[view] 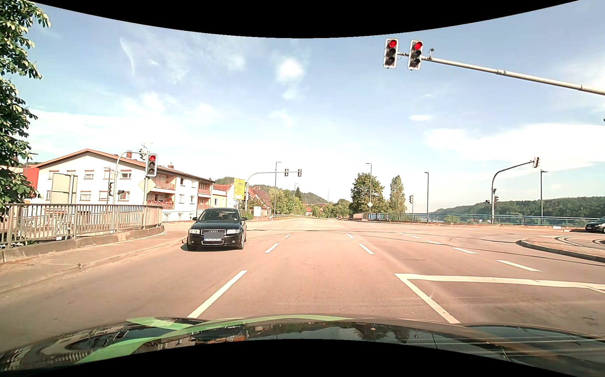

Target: Follow the waypoints while adhering to traffic rules and regulations

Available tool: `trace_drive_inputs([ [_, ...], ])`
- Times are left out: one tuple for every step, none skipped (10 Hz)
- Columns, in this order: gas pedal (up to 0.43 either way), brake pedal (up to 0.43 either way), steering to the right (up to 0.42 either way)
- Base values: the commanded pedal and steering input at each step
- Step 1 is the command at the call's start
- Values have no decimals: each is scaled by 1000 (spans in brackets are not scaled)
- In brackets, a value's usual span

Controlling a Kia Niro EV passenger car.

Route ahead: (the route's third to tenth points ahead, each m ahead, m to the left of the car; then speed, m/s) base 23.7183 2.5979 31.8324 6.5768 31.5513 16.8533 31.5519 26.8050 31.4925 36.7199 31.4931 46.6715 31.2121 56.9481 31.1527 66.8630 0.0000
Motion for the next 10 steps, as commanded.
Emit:
trace_drive_inputs([
  [0, 159, -8],
  [0, 79, -8],
  [0, 37, -8],
  [0, 0, -8],
  [0, 0, -8],
  [0, 0, -8],
  [0, 0, -8],
  [0, 0, -8],
  [0, 0, -8],
  [0, 0, -8],
])
